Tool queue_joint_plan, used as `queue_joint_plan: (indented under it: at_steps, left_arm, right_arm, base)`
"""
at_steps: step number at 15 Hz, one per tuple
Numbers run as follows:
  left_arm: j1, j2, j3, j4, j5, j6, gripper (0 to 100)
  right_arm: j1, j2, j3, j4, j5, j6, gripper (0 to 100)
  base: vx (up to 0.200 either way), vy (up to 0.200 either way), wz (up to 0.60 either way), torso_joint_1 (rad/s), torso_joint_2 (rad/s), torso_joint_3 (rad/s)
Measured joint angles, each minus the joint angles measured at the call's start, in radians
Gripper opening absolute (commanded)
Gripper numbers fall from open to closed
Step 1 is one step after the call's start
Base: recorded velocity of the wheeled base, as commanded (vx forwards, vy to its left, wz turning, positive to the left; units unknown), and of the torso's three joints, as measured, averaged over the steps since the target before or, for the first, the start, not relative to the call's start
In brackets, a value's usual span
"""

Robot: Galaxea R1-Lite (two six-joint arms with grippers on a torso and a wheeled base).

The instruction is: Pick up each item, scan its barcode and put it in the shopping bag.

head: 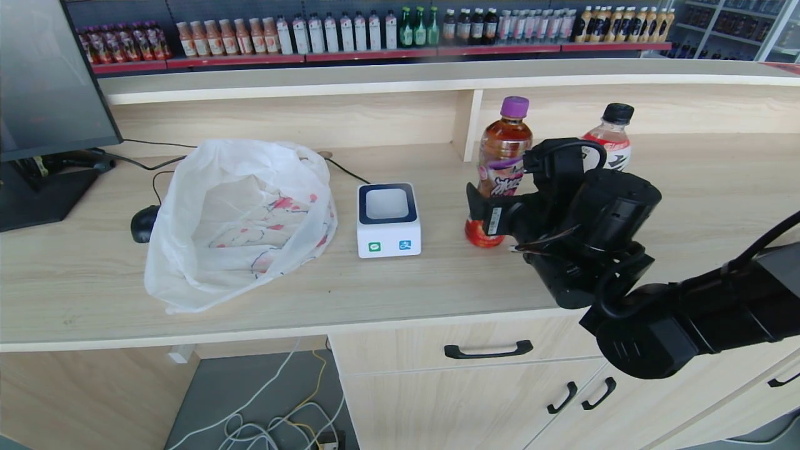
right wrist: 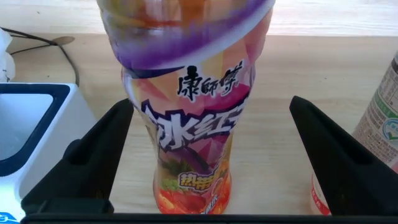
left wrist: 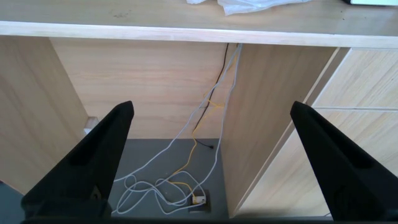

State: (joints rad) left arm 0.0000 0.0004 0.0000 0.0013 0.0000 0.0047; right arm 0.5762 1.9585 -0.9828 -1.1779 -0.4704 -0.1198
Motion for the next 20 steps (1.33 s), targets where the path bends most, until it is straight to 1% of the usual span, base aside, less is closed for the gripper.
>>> queue_joint_plan:
  at_steps: [8, 20]
  left_arm:
    - [0.000, 0.000, 0.000, 0.000, 0.000, 0.000, 100]
    - [0.000, 0.000, 0.000, 0.000, 0.000, 0.000, 100]
  right_arm:
    - [-0.047, 0.038, -0.064, 0.000, 0.046, -0.007, 100]
    - [-0.049, 0.083, -0.135, 0.000, 0.048, -0.016, 100]
  base:
    - [0.000, 0.000, 0.00, 0.000, 0.00, 0.000]
    - [0.000, 0.000, 0.00, 0.000, 0.00, 0.000]
